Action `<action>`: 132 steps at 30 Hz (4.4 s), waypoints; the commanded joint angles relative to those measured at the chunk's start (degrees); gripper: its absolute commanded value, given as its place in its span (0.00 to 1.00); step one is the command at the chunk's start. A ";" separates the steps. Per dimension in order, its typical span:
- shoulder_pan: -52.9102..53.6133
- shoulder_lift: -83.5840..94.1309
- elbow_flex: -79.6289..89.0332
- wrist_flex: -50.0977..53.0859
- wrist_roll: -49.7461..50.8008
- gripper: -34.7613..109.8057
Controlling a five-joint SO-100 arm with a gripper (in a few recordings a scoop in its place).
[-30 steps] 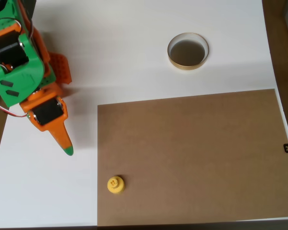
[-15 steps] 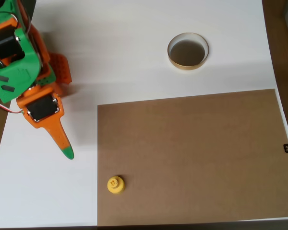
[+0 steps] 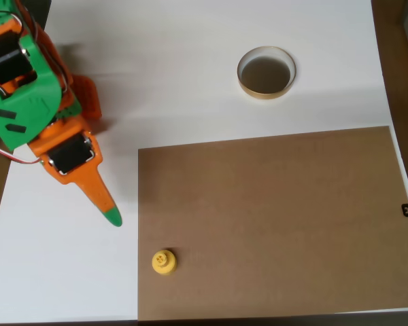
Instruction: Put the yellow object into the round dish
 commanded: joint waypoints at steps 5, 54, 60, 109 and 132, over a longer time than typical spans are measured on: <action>-1.41 -10.90 -12.66 0.09 0.53 0.39; -5.01 -76.03 -54.58 7.47 5.63 0.41; -5.10 -78.49 -55.99 7.73 6.06 0.40; -5.71 -67.15 -53.00 6.59 8.09 0.24; -24.87 -32.08 -39.99 16.08 4.04 0.24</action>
